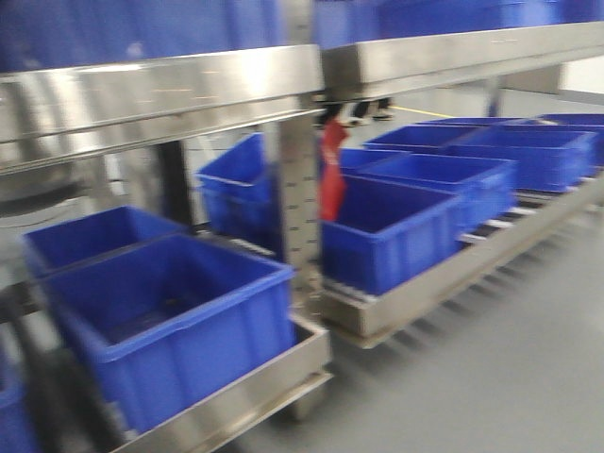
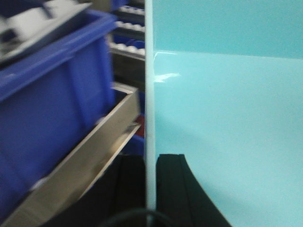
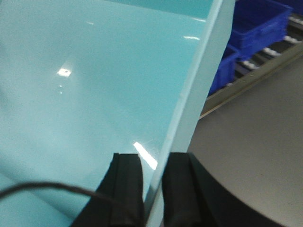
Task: Move two blue bins to right shelf middle
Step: 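Turn and drive up to face the other steel shelf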
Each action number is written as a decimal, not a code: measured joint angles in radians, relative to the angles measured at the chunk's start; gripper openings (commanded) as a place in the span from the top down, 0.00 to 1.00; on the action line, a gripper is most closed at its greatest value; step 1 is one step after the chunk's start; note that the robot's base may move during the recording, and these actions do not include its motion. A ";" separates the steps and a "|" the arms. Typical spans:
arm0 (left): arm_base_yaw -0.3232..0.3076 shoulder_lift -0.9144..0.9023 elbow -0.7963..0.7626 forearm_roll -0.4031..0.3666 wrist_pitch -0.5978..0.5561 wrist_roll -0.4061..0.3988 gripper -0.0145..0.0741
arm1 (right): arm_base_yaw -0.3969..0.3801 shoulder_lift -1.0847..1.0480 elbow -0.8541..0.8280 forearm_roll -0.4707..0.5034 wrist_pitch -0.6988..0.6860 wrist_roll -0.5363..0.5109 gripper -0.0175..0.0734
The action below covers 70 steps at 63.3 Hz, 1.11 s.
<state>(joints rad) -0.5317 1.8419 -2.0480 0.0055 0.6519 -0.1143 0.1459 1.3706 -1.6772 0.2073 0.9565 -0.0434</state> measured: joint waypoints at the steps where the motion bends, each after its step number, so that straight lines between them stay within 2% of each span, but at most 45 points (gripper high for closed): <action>1: 0.000 0.000 0.000 0.000 0.000 0.000 0.96 | 0.000 0.000 0.000 0.000 0.000 0.000 0.98; 70: 0.000 0.000 0.000 0.004 0.000 0.000 0.96 | 0.000 0.000 0.000 0.000 0.000 0.000 0.98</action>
<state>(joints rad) -0.5317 1.8419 -2.0480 0.0094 0.6519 -0.1143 0.1459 1.3706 -1.6772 0.2073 0.9565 -0.0434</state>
